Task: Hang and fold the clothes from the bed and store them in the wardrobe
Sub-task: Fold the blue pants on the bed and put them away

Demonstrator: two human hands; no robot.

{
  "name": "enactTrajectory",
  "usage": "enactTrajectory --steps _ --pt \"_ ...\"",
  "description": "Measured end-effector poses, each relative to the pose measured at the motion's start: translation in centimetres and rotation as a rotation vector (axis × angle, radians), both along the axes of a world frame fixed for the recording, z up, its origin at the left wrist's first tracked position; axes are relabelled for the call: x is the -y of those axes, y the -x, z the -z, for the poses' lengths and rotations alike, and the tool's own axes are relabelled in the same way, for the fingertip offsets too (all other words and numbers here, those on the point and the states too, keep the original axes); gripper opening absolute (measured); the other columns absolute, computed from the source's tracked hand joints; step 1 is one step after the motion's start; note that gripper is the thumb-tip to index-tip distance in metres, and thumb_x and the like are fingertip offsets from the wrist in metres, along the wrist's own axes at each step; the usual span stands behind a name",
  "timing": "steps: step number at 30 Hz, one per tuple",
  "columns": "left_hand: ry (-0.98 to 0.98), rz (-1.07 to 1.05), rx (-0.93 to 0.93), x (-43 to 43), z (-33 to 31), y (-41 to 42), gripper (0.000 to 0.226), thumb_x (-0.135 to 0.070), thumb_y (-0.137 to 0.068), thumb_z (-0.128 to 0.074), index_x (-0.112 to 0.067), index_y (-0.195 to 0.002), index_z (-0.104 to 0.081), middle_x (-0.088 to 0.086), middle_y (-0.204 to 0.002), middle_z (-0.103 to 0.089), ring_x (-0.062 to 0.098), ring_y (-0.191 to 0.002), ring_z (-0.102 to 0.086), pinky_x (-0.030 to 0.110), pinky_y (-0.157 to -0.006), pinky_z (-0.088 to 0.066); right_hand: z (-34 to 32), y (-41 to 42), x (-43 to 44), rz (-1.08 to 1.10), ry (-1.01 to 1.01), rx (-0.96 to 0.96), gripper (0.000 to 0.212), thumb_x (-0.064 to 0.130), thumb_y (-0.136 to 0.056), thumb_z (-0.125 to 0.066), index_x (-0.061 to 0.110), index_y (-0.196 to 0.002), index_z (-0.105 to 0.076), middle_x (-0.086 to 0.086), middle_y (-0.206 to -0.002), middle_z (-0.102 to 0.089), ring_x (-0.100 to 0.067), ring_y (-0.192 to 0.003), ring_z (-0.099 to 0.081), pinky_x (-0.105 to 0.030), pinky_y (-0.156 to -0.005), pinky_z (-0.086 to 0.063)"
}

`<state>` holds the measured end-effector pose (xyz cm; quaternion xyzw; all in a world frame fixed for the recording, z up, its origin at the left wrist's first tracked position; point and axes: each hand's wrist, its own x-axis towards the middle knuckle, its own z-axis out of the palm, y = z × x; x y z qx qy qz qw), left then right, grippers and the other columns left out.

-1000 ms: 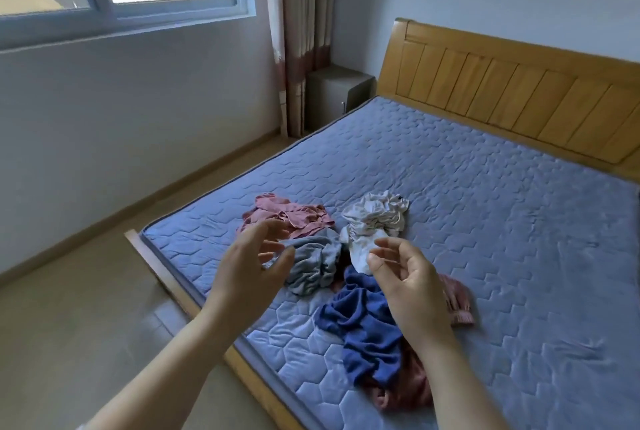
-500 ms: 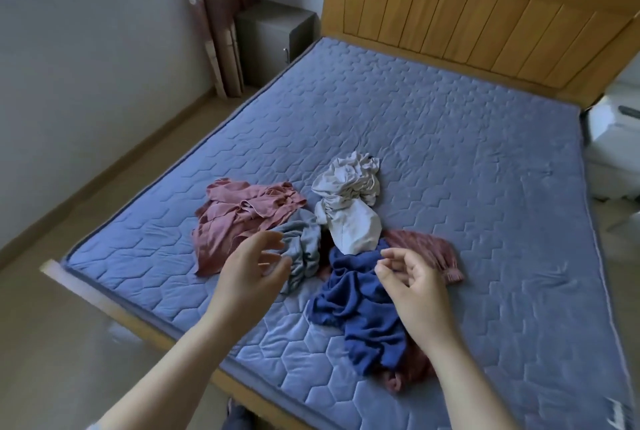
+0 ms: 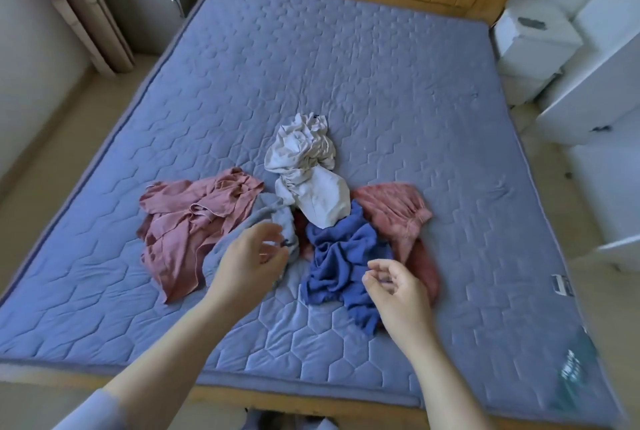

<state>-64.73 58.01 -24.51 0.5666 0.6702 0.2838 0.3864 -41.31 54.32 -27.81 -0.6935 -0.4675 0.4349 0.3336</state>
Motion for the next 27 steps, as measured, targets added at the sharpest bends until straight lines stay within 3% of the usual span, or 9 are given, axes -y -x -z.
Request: enactTrajectory --steps 7,12,15,19,23,27 --pt "0.061 0.025 -0.023 -0.9 2.9 -0.5 0.025 -0.012 -0.088 -0.062 -0.016 -0.112 -0.062 -0.007 -0.107 -0.063 0.003 -0.091 -0.061 0.021 -0.077 -0.049 3.2 -1.5 -1.3 0.029 0.051 0.036 0.018 0.014 -0.089 -0.066 0.029 -0.098 -0.064 0.01 -0.092 -0.068 0.008 -0.08 -0.062 -0.009 -0.067 -0.047" --pt "0.129 0.017 -0.07 -1.5 5.4 -0.2 0.025 -0.014 -0.087 -0.062 -0.016 -0.112 -0.062 -0.006 -0.107 -0.064 0.009 -0.091 -0.064 0.031 -0.082 -0.054 6.3 -1.9 -2.5 -0.022 0.151 0.074 0.015 0.022 -0.089 -0.065 0.035 -0.095 -0.061 0.014 -0.09 -0.067 0.001 -0.085 -0.064 -0.009 -0.066 -0.045" --pt "0.183 0.034 -0.1 -1.9 7.7 0.2 0.027 -0.015 -0.088 -0.061 -0.017 -0.114 -0.061 -0.005 -0.107 -0.064 0.011 -0.091 -0.064 0.035 -0.082 -0.054 8.2 -1.6 -3.0 -0.047 0.199 0.112 0.015 0.023 -0.088 -0.064 0.037 -0.093 -0.06 0.014 -0.087 -0.065 0.01 -0.079 -0.061 -0.004 -0.062 -0.042" --pt "0.232 0.075 -0.126 -2.6 11.7 0.9 0.028 -0.02 -0.088 -0.062 -0.023 -0.116 -0.058 -0.008 -0.106 -0.064 0.005 -0.088 -0.063 0.022 -0.072 -0.048 11.6 -1.1 -3.8 -0.083 0.274 0.163 0.013 0.025 -0.088 -0.063 0.033 -0.098 -0.06 0.015 -0.085 -0.063 0.016 -0.077 -0.058 -0.003 -0.062 -0.04" --pt "0.296 0.133 -0.144 -3.6 15.8 0.8 0.031 -0.022 -0.088 -0.062 -0.023 -0.119 -0.058 -0.008 -0.108 -0.062 0.005 -0.089 -0.063 0.02 -0.073 -0.046 15.4 -0.8 -4.7 -0.099 0.35 0.219 0.016 0.024 -0.088 -0.063 0.026 -0.103 -0.061 0.016 -0.087 -0.06 0.01 -0.08 -0.058 -0.006 -0.062 -0.037" --pt "0.353 0.233 -0.165 -4.7 19.3 0.5 0.03 -0.023 -0.089 -0.061 -0.021 -0.118 -0.057 -0.006 -0.111 -0.06 0.003 -0.089 -0.061 0.024 -0.08 -0.048 19.6 -0.6 -5.3 -0.116 0.416 0.242 0.022 0.017 -0.085 -0.067 0.016 -0.107 -0.063 0.004 -0.092 -0.063 -0.009 -0.081 -0.061 -0.019 -0.072 -0.042"
